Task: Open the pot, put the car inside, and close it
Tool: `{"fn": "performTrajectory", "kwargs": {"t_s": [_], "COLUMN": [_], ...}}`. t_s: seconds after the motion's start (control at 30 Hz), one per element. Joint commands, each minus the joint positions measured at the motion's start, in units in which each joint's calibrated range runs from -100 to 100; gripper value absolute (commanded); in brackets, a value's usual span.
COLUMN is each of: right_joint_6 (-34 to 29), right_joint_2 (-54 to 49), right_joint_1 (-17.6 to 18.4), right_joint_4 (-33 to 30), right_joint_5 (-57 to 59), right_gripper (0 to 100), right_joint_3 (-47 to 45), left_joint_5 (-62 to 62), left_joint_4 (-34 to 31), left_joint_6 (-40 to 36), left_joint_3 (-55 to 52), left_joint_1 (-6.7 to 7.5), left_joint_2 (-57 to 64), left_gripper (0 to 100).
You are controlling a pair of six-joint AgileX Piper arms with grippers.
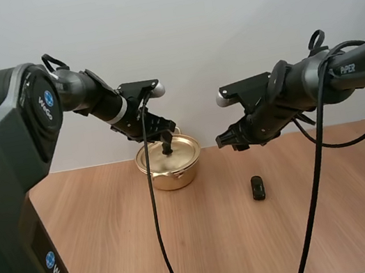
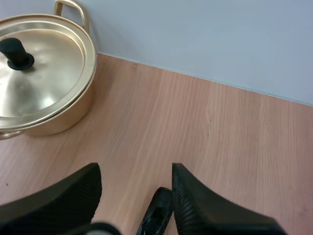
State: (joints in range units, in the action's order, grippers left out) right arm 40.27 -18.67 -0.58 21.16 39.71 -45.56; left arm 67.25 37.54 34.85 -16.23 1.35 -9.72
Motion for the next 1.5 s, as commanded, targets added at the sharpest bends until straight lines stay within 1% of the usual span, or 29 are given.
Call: {"fn": "performTrajectory", "kwargs": {"t_s": [0.0, 0.1, 0.17, 0.37, 0.43, 0.57, 0.83, 0.93, 1.0, 1.1, 1.13, 1.17, 1.3, 1.47], "right_joint_6": [-0.04, -0.04, -0.04, -0.04, -0.04, -0.04, -0.04, -0.04, -0.04, -0.04, -0.04, -0.04, -1.15, -1.15], "right_joint_2": [2.1, 3.3, 3.56, 3.53, 3.53, 3.53, 3.53, 3.53, 3.53, 3.53, 3.53, 3.53, 4.36, 7.71], "right_joint_1": [-0.01, -0.01, -0.01, -0.01, -0.01, -0.01, -0.01, -0.01, -0.01, -0.01, -0.01, -0.01, -0.08, -1.05], "right_joint_4": [0.1, 0.1, 0.1, 0.1, 0.1, 0.1, 0.1, 0.1, 0.1, 0.1, 0.1, 0.1, -0.19, -0.39], "right_joint_5": [-0.05, -0.7, -0.7, -0.53, -0.17, 0.01, 0.01, 0.01, 0.01, 0.01, 0.25, 0.72, -0.11, -0.44], "right_gripper": [75, 75, 75, 75, 75, 75, 75, 75, 75, 75, 75, 75, 75, 75], "right_joint_3": [-0.01, -0.01, -0.01, -0.01, -0.01, -0.01, -0.01, -0.01, -0.01, -0.01, -0.01, -0.01, -0.98, -0.98], "left_joint_5": [-2.89, -7.62, -9.48, -14.8, -16.2, -18.07, -19.59, -19.4, -19.4, -18.99, -18.82, -18.41, -18.02, -17.84], "left_joint_4": [0.58, 1.84, 1.84, 1.62, 1.48, 0.75, -5.84, -5.83, -5.39, -5.13, -5.0, -5.01, -5.01, -5.01], "left_joint_6": [0.92, 2.37, 3.27, 3.86, 3.66, 3.67, 0.25, 0.25, 0.25, 0.25, 0.25, 0.25, 0.25, 0.25], "left_joint_3": [-0.05, -0.05, -0.05, -0.05, -0.05, -0.05, -0.05, -0.05, -0.05, -0.05, -0.05, -0.05, -0.05, 0.1], "left_joint_1": [0.03, 0.1, 0.51, 2.54, 2.95, 3.02, 3.02, 3.02, 3.02, 3.02, 3.02, 3.02, 3.02, 3.02], "left_joint_2": [0.01, 0.01, -0.12, -4.11, -5.47, -7.13, -7.48, -7.48, -7.48, -7.48, -7.48, -7.48, -6.39, -0.77], "left_gripper": [71, 71, 71, 71, 71, 71, 70, 62, 51, 21, 8, 0, 0, 0]}}
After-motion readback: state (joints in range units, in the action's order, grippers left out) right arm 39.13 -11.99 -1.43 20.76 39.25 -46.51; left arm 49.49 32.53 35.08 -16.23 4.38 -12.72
